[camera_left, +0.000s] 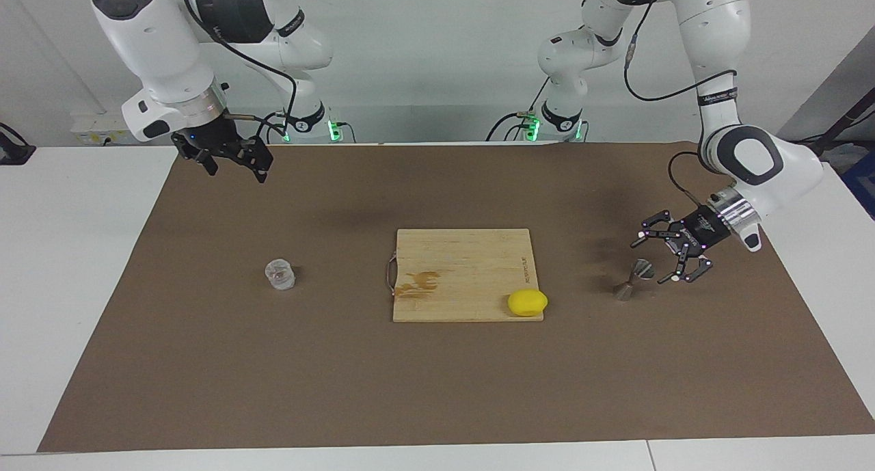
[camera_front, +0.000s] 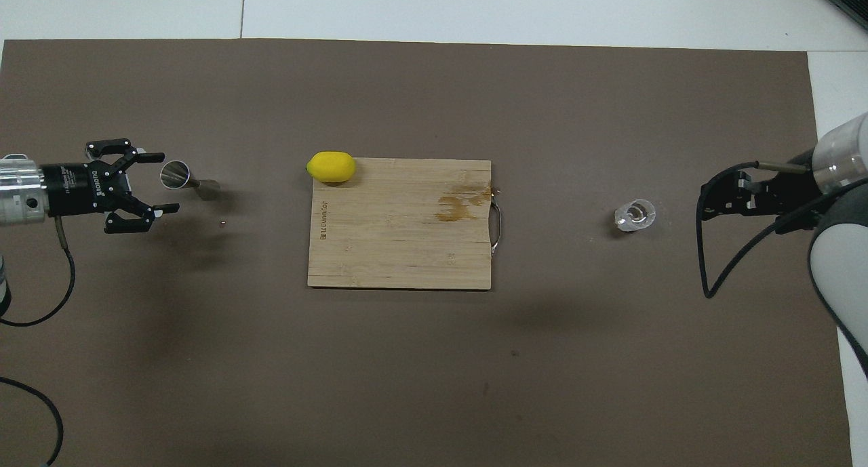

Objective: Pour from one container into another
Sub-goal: 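Close the left gripper around the small metal cup, then carry the metal cup onto the wooden board and set it down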

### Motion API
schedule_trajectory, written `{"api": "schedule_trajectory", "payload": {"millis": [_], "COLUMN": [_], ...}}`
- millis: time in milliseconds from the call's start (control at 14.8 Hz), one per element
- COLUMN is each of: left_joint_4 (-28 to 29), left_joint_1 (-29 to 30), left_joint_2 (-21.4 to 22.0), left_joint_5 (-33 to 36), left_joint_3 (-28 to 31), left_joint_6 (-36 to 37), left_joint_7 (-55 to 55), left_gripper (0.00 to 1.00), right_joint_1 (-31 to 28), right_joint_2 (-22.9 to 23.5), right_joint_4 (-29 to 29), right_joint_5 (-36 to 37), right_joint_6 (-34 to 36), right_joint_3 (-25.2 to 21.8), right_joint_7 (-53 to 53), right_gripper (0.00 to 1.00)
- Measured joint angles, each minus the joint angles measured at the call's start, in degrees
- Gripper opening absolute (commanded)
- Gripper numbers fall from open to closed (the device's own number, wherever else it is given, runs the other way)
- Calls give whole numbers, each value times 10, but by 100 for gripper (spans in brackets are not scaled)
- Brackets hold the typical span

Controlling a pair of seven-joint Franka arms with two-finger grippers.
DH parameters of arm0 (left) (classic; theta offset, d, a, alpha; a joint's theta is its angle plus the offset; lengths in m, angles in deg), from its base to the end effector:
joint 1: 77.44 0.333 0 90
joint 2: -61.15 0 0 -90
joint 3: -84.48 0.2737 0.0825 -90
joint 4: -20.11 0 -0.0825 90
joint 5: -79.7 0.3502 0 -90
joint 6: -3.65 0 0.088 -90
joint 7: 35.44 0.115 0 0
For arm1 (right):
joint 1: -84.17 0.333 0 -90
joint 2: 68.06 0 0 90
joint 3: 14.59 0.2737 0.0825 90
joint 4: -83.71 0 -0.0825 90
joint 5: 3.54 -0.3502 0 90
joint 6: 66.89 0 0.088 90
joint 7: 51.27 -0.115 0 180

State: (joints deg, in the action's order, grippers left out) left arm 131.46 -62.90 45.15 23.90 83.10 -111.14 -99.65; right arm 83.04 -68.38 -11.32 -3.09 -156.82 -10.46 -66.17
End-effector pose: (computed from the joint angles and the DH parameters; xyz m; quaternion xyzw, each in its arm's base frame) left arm 0.5599 0.0740 0.3190 0.5336 0.7367 -0.2617 0.3225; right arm 0.5142 0.0261 0.5387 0.9938 -0.1034 -0.0406 0.0106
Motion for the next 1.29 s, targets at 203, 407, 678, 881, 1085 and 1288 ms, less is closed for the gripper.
{"api": "schedule_trajectory", "payload": {"millis": [203,407,678,881,1085,1288], "left_joint_4": [0,0,0,0,1,1], "left_joint_1": [-1,-3,-5,-5,-5,-5], "left_joint_2": [-2,-6,-9,-9,-9,-10], "left_joint_5": [-2,-11,-17,-19,-29,-32], "left_joint_3": [-1,-2,-2,-2,-1,-1], "left_joint_6": [0,0,-2,-3,-4,-4], "left_joint_7": [23,31,34,35,35,35], "left_gripper": [95,91,80,7,0,0], "right_joint_1": [0,0,0,0,0,0], "right_joint_2": [0,0,0,0,0,0], "right_joint_4": [0,0,0,0,0,0], "right_joint_5": [0,0,0,0,0,0], "right_joint_6": [0,0,0,0,0,0], "right_joint_3": [0,0,0,0,0,0], "right_joint_7": [0,0,0,0,0,0], "right_gripper": [100,100,100,100,100,100]}}
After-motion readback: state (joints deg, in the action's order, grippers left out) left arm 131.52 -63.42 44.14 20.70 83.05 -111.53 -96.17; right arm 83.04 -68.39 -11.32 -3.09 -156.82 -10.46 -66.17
